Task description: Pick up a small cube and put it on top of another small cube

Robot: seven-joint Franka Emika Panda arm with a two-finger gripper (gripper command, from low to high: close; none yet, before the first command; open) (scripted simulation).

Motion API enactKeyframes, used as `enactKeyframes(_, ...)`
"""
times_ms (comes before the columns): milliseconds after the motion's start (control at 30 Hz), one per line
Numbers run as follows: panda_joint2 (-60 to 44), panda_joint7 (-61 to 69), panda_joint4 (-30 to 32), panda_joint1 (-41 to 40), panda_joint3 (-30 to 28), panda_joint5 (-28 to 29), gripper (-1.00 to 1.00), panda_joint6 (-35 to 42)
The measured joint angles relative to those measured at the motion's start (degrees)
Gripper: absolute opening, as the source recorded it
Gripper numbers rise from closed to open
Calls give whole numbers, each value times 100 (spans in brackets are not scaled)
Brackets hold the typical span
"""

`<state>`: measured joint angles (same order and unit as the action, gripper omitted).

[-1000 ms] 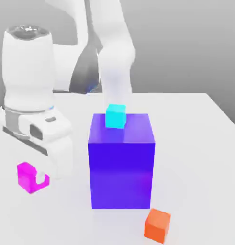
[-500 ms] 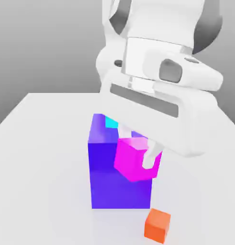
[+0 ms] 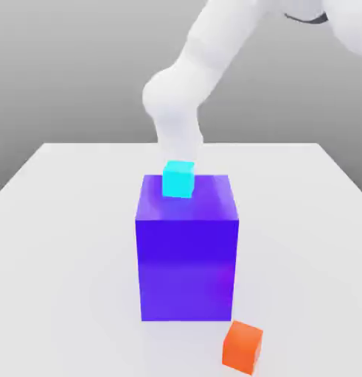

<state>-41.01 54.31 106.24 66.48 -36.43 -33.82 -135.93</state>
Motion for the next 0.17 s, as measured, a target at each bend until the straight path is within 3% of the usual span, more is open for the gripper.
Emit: enactKeyframes(167, 0, 0, 0, 0, 0, 0, 100, 0)
